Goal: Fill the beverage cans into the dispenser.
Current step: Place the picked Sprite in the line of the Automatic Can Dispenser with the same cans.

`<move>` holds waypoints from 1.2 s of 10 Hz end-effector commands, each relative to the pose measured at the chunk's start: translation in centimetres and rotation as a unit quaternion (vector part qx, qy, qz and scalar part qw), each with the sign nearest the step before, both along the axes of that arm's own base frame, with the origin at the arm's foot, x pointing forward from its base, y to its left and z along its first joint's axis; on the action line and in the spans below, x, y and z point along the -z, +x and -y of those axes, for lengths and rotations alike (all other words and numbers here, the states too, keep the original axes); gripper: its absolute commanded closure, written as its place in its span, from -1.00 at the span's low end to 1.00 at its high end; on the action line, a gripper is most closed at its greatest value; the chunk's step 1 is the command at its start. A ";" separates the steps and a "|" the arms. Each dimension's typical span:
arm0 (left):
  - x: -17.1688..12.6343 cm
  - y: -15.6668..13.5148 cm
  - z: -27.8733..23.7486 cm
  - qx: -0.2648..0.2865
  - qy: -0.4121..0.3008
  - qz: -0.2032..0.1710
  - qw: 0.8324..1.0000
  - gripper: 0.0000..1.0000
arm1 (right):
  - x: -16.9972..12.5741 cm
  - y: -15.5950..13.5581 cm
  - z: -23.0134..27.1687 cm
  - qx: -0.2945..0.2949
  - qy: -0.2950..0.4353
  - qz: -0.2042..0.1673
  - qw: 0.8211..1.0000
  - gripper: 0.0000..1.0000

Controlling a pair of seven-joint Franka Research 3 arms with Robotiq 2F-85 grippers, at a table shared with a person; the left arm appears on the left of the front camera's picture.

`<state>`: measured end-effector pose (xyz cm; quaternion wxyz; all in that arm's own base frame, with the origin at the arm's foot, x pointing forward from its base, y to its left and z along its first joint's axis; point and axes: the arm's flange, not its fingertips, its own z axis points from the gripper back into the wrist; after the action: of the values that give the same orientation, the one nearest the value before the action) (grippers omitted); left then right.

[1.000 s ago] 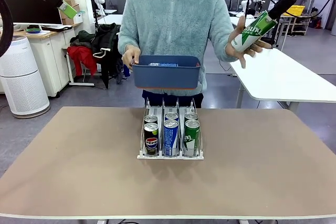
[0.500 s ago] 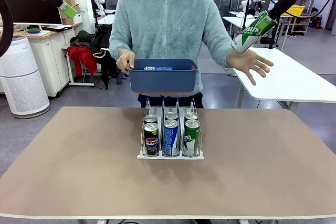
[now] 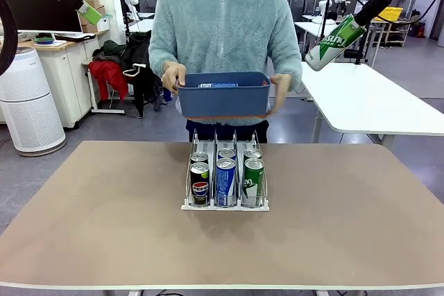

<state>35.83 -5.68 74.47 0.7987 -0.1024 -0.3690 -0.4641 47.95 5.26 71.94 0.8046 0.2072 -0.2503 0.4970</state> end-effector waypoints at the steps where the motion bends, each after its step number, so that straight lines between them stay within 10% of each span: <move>1: 0.0 0.1 -0.1 0.000 -0.003 0.003 1.000 -1.00 | -0.2 -0.1 0.1 0.000 -0.005 0.002 1.000 1.00; 6: 0.0 0.1 -0.1 0.000 -0.003 0.003 1.000 -1.00 | -0.2 -0.1 0.1 0.000 -0.005 0.002 1.000 1.00; 7: 0.0 0.1 -0.1 0.000 -0.003 0.003 1.000 -1.00 | 0.0 0.0 0.0 0.000 0.000 0.000 1.000 -0.17; 12: 0.0 0.1 -0.1 0.000 -0.003 0.003 1.000 -1.00 | 2.8 -3.3 -6.8 0.063 -0.048 -0.046 0.996 -0.17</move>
<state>35.83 -5.69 74.47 0.7987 -0.1023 -0.3689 -0.4641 46.01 10.66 69.42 0.8383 0.1905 -0.1975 0.4711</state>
